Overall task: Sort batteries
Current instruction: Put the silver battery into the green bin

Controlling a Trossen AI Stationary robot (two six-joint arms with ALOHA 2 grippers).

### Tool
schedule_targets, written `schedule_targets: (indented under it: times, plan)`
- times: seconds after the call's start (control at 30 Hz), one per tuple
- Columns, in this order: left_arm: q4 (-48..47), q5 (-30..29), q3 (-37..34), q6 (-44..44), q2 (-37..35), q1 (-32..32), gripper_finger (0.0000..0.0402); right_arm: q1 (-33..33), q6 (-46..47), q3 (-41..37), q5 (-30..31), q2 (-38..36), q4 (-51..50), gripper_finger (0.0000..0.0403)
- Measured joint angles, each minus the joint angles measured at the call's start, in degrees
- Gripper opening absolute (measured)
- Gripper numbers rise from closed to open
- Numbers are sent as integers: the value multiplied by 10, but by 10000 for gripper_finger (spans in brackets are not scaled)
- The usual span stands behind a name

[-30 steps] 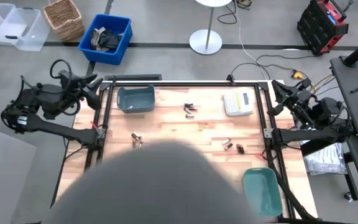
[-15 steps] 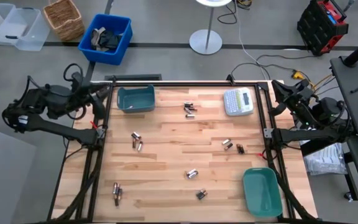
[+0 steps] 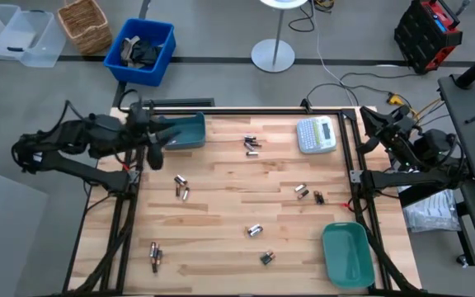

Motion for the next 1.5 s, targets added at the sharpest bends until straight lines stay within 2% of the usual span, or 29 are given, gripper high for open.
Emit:
schedule_targets:
  times: [0.1, 0.2, 0.27, 0.4, 0.6, 0.7, 0.8, 0.9, 0.97, 1.03, 1.13, 1.27, 1.33, 1.5]
  plan:
    - [26, -69, 0, -11, 21, 0, 115, 0, 17, 0, -21, -13, -31, 13]
    - [32, -159, 0, -22, 36, 0, 115, 0, 51, 0, -12, -25, -49, 13]
    - [46, -190, 0, -34, 47, 0, 115, 0, 70, 0, -13, -27, -67, 13]
    - [61, -190, 0, -44, 68, 0, 115, 0, 81, 0, -14, -24, -86, 13]
    - [64, -181, 0, -50, 96, 0, 115, 0, 48, 0, -14, -9, -89, 13]
    - [66, -206, 0, -76, 98, 0, 115, 0, 6, 0, -14, -3, -85, 13]
    - [58, -207, 0, -66, 100, 0, 115, 0, 5, 0, -14, -3, -85, 13]
    - [37, -200, -1, -38, 114, 0, 115, 0, 118, 0, -14, -3, -88, 13]
    - [20, -174, -1, -17, 129, -1, 115, 0, 229, 0, -14, -3, -88, 13]
    - [9, -140, -1, 5, 147, -2, 115, 0, 300, 0, -14, -3, -86, 13]
    - [-1, -111, -2, 15, 178, -2, 115, 0, 317, 0, -14, -4, -79, 13]
    - [5, -156, 1, -32, 213, -3, 115, 0, 350, 0, -17, -4, -81, 13]
    - [5, -157, 1, -31, 221, -11, 115, 0, 363, 0, -45, -4, -90, 13]
    - [-1, -149, 1, -29, 237, -47, 115, 0, 321, 0, -188, 8, -93, 13]
